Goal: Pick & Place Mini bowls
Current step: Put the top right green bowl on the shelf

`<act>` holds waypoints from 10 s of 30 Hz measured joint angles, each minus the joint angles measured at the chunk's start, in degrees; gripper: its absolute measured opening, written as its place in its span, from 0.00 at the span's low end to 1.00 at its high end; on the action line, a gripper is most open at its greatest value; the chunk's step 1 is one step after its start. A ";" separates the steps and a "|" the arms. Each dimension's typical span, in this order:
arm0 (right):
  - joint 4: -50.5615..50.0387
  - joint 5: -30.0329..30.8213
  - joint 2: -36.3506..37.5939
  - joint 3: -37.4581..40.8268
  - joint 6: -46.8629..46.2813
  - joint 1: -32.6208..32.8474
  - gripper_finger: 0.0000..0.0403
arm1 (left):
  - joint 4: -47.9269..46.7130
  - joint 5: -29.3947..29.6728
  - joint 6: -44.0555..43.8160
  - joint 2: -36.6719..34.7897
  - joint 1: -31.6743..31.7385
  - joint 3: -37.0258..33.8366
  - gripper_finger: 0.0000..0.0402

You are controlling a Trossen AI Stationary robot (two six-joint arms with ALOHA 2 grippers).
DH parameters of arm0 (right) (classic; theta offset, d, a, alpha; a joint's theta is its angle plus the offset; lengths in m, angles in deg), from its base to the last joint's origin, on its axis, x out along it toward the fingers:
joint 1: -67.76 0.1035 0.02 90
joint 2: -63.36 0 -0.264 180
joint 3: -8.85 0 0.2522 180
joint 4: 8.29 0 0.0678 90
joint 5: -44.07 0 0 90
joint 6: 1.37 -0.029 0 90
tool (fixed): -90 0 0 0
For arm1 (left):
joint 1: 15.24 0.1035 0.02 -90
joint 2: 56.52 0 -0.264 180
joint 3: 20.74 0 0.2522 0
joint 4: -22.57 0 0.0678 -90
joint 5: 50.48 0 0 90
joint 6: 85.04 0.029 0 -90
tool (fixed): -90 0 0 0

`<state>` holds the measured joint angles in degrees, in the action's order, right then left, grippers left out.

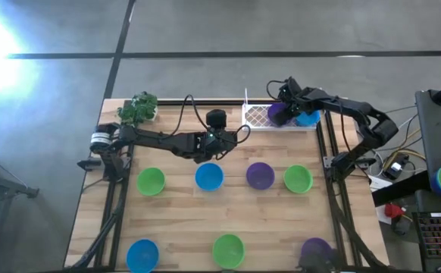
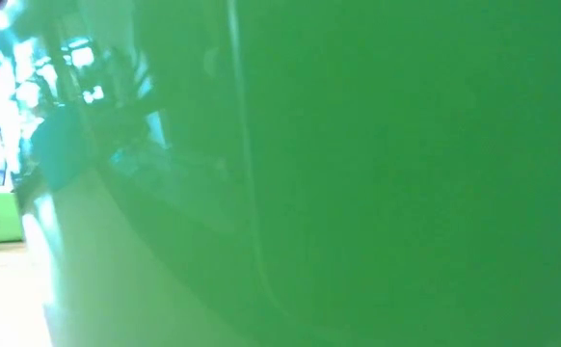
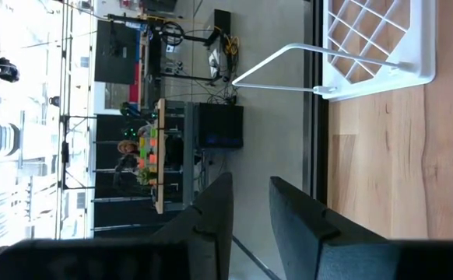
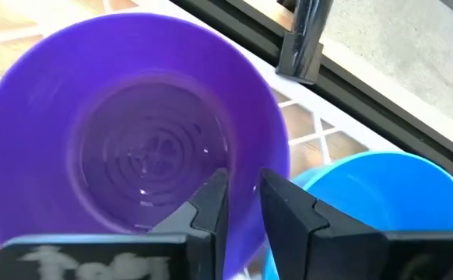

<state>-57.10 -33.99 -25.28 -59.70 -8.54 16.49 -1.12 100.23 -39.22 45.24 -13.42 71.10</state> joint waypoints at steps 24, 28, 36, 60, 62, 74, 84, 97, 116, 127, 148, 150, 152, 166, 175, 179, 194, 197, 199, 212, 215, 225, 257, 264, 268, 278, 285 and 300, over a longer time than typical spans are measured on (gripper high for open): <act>-15.92 -7.60 24.15 10.64 -7.92 20.43 0.19 | -3.07 -9.55 -10.43 -10.55 -0.09 -3.18 0.21; -17.18 -12.09 26.53 13.05 -6.00 24.94 0.18 | -3.05 -9.78 -10.58 -11.23 -0.15 -3.41 0.21; -17.87 -16.96 27.85 16.87 -5.72 33.11 0.17 | -3.29 -9.90 -10.55 -11.23 -0.13 -3.41 0.21; -18.25 -14.59 27.73 18.07 -7.20 42.53 0.16 | -3.42 -10.41 -10.47 -11.21 -0.07 -3.41 0.21; -18.25 -14.58 27.73 18.07 -7.22 42.53 0.16 | -3.42 -10.40 -10.47 -11.21 -0.07 -3.41 0.21; -15.66 -13.29 26.76 18.59 -7.65 42.53 0.15 | -3.42 -10.34 -10.47 -11.17 -0.09 -3.41 0.21; -15.54 -13.52 21.05 18.61 -7.48 42.53 0.16 | -3.46 -10.32 -9.70 -11.17 -0.10 -3.41 0.21; -15.50 -14.99 19.94 18.61 -6.94 42.52 0.16 | -4.09 -10.29 -9.60 -11.17 -0.11 -3.41 0.21; -14.98 -14.97 19.95 18.93 -7.44 42.75 0.16 | -4.25 -10.29 -9.64 -11.17 -0.11 -3.39 0.21; -9.94 -14.93 19.95 20.87 -9.42 42.75 0.16 | -4.27 -10.29 -9.77 -11.17 -0.07 -3.39 0.21; -7.72 -14.68 19.89 20.20 -11.77 42.75 0.02 | -4.29 -10.29 -9.66 -11.16 -0.09 -3.39 0.21; -8.09 -14.68 19.89 18.86 -10.88 42.75 0.02 | -4.29 -10.29 -9.64 -11.17 -0.09 -3.39 0.21; -8.16 -14.71 19.89 17.48 -10.15 42.75 0.02 | -4.29 -10.29 -9.64 -11.17 -0.09 -3.39 0.21; -11.70 -11.06 19.89 4.93 -6.72 40.90 0.02 | -4.29 -10.27 -9.64 -11.17 -0.11 -3.39 0.21; -12.71 -8.72 19.84 -1.02 -4.48 30.34 0.02 | -4.29 -10.27 -9.63 -11.15 -0.13 -3.39 0.21; -11.43 -8.72 19.84 -2.00 -2.73 24.18 0.02 | -4.29 -10.27 -9.62 -11.17 -0.13 -3.39 0.21; 1.81 -8.74 17.75 -0.10 1.61 8.60 0.02 | -4.29 -10.27 -9.62 -11.16 -0.11 -3.38 0.21; 3.81 -8.72 14.49 -0.65 1.93 7.62 0.02 | -4.29 -10.25 -9.62 -11.15 -0.11 -3.37 0.21; 3.99 -8.74 11.86 -1.80 2.67 7.27 0.02 | -4.27 -10.27 -9.62 -11.16 -0.11 -3.37 0.21; 3.74 -7.85 -4.48 -14.71 7.39 6.71 0.02 | -4.29 -10.22 -9.32 -11.15 -0.11 -3.37 0.21; 3.55 -7.85 -6.73 -16.32 7.65 6.73 0.02 | -4.29 -9.76 -8.59 -11.15 -0.11 -3.37 0.21; 2.77 -7.83 -9.64 -16.79 8.62 6.73 0.02 | -4.28 -9.70 -8.48 -11.15 -0.09 -3.37 0.21; 6.82 -7.35 -9.71 -13.32 13.09 6.75 0.02 | -4.27 -9.84 -8.81 -11.17 -0.13 -3.37 0.21; 6.38 -5.57 -9.71 -13.19 13.68 6.74 0.02 | -4.27 -9.84 -8.81 -11.15 -0.13 -3.37 0.21; 8.21 -10.44 -9.60 -13.19 13.77 6.75 0.02 | -4.27 -9.84 -8.81 -11.16 -0.13 -3.37 0.21; 8.95 -12.46 -9.62 -12.29 13.61 6.75 0.02 | -4.27 -9.84 -8.98 -11.16 -0.11 -3.37 0.21; 8.67 -12.44 -9.68 -11.48 13.36 6.78 0.02 | -4.27 -9.84 -9.01 -11.17 -0.11 -3.37 0.21; 8.38 -12.44 -9.68 -11.48 13.17 6.78 0.14 | -4.27 -9.84 -8.98 -11.15 -0.11 -3.37 0.21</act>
<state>-48.72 -46.43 -34.97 -71.19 4.63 23.27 -5.39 90.39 -48.20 34.09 -13.53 67.74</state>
